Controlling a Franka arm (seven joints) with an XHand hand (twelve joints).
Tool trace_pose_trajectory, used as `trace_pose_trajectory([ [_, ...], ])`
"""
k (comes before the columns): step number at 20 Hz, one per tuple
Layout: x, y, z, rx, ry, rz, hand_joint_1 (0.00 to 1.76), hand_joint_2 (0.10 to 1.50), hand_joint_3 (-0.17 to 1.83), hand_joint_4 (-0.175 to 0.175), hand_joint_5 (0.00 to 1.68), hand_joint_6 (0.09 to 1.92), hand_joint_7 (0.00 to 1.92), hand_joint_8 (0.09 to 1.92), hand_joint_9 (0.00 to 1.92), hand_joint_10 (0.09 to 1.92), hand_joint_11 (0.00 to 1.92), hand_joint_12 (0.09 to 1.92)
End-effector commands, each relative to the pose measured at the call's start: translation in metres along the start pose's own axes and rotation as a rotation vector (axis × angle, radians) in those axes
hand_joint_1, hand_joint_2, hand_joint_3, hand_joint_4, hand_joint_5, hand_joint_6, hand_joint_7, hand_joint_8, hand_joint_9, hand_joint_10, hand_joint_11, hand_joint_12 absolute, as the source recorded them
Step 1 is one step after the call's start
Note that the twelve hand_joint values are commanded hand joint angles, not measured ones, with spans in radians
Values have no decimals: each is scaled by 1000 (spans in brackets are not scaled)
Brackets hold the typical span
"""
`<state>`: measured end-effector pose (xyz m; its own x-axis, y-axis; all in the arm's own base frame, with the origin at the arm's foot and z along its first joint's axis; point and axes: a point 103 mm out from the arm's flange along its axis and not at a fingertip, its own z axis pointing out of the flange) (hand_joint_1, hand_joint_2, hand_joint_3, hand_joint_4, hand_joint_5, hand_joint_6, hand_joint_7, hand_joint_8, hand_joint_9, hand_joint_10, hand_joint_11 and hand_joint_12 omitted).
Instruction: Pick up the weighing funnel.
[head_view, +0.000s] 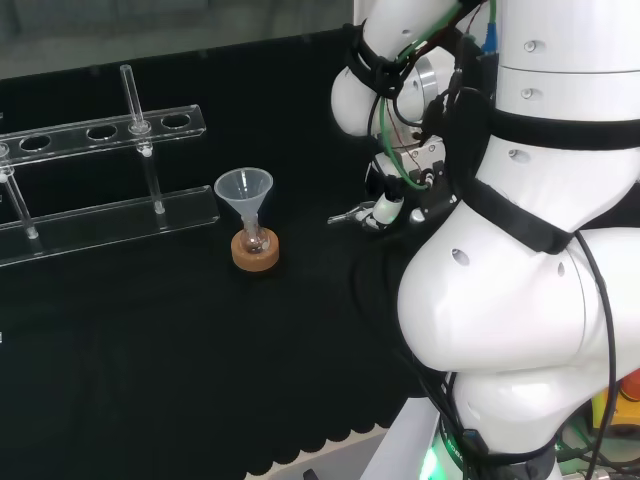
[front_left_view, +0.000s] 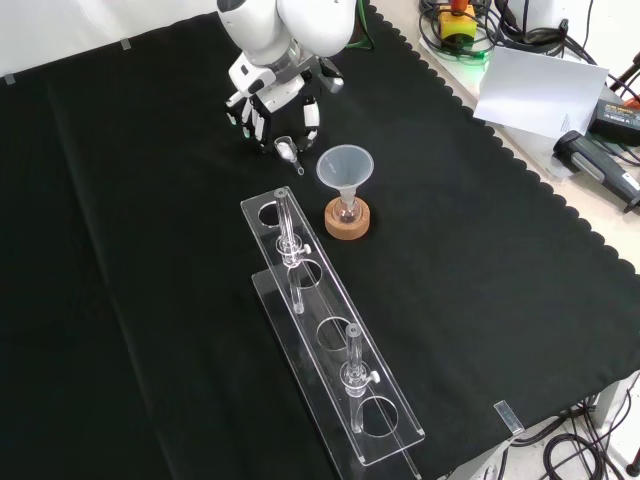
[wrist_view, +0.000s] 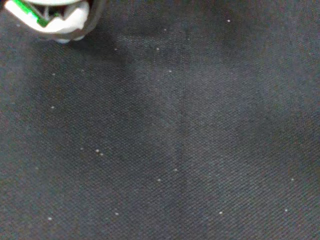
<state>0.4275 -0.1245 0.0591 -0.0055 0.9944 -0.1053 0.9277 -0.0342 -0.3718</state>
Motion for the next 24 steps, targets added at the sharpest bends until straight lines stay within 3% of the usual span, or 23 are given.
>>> trace_pose_trajectory([
  [1, 4, 0, 0, -1, -2, -3, 840, 472, 651, 175, 966, 531, 1100, 275, 725, 389, 0, 1270],
  [24, 11, 0, -3, -43, -17, -12, 871, 488, 637, 175, 1099, 523, 1122, 277, 767, 388, 0, 1302],
])
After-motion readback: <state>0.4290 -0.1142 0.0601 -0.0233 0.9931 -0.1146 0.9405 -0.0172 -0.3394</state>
